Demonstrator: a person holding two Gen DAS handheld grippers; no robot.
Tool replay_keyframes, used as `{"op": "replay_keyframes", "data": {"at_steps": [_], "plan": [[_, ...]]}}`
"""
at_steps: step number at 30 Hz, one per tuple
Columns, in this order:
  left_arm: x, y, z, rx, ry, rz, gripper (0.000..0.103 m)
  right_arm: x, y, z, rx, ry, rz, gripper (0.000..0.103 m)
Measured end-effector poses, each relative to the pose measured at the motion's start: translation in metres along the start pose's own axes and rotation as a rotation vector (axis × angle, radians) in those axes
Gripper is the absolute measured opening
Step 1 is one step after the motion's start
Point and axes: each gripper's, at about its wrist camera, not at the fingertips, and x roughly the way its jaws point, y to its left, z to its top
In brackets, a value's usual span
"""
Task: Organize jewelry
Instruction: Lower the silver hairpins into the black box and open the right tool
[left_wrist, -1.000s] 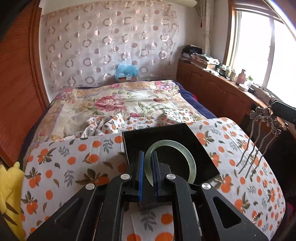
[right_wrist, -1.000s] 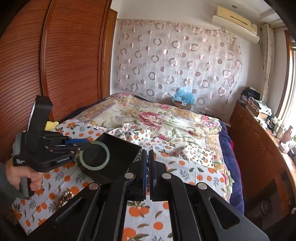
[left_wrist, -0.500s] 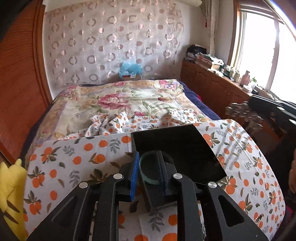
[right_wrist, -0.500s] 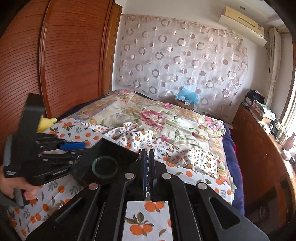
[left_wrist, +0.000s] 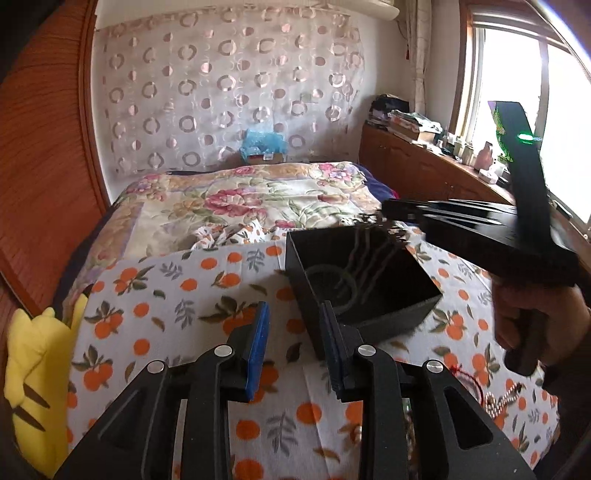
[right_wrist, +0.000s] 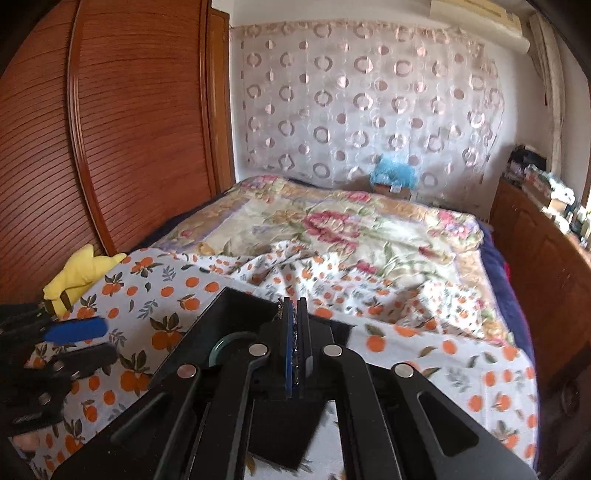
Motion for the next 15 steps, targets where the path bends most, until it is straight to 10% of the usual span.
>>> {"op": "replay_keyframes", "data": {"at_steps": [15], "plan": [[-0.02,-0.016,-0.047,0.021,0.011,-0.025,0.045,-0.03,-0.001,-0.025,-0.043,0.042,0.064,0.006]]}}
